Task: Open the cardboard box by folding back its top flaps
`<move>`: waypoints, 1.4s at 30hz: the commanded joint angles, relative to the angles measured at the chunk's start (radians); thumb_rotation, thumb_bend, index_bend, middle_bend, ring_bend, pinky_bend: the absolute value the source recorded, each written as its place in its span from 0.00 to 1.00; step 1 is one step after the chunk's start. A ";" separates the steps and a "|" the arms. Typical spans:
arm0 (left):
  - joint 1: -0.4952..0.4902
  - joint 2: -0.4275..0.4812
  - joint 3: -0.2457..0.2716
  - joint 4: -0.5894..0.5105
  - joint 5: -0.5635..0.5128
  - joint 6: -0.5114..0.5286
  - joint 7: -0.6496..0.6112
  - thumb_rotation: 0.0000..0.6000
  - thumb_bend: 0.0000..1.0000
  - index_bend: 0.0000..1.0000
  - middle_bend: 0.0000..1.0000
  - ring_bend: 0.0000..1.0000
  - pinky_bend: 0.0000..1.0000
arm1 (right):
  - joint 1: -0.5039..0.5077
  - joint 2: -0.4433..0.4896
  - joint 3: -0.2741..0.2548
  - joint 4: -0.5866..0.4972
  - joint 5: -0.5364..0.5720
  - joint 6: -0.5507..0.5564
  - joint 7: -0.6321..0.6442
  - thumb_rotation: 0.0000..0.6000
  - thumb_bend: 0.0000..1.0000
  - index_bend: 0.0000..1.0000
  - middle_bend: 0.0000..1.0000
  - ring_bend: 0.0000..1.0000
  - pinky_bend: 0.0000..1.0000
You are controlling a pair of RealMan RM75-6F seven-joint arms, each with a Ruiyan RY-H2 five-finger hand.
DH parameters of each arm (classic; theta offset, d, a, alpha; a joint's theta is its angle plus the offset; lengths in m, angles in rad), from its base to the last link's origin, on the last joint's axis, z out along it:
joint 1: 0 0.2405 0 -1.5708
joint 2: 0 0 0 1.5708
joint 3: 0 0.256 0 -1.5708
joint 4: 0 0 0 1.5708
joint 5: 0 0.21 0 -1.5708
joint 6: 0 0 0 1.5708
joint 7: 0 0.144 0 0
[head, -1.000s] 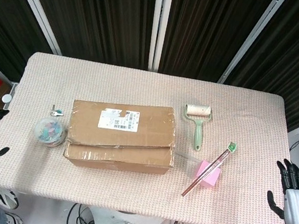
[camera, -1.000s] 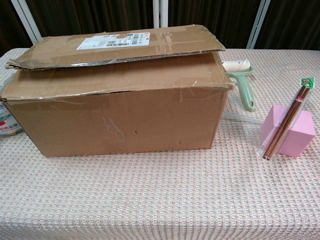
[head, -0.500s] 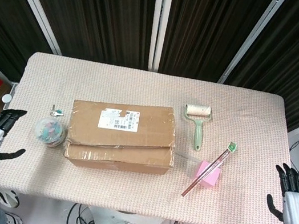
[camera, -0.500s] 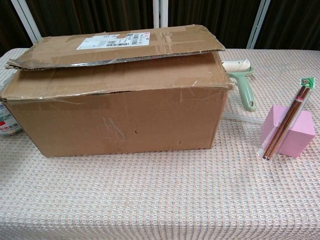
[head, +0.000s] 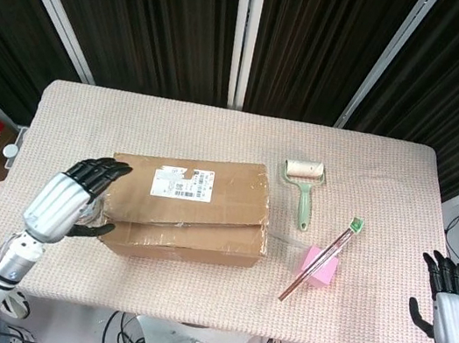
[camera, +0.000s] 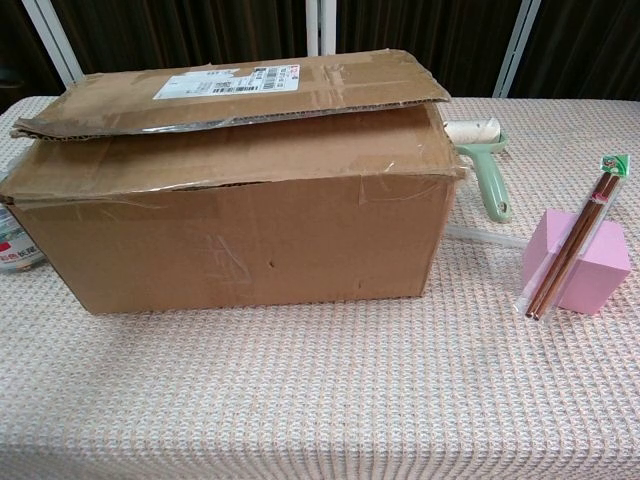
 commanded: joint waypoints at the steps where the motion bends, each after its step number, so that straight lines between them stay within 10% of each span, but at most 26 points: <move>1: -0.043 -0.064 -0.015 0.001 -0.029 -0.038 0.048 0.98 0.00 0.12 0.15 0.14 0.23 | -0.004 0.002 0.001 0.006 0.004 0.003 0.010 1.00 0.32 0.00 0.00 0.00 0.00; 26: -0.123 -0.262 -0.017 0.247 -0.032 0.000 0.242 1.00 0.00 0.12 0.15 0.14 0.23 | -0.008 0.004 0.012 0.035 0.014 0.003 0.043 1.00 0.33 0.00 0.00 0.00 0.00; 35: -0.199 -0.211 -0.175 0.251 -0.131 -0.008 0.224 1.00 0.00 0.12 0.15 0.14 0.23 | 0.001 0.006 0.017 0.016 0.023 -0.011 0.016 1.00 0.33 0.00 0.00 0.00 0.00; 42: -0.318 -0.257 -0.329 0.462 -0.286 -0.044 0.147 1.00 0.00 0.11 0.11 0.14 0.23 | 0.000 0.008 0.022 0.012 0.035 -0.012 0.014 1.00 0.33 0.00 0.00 0.00 0.00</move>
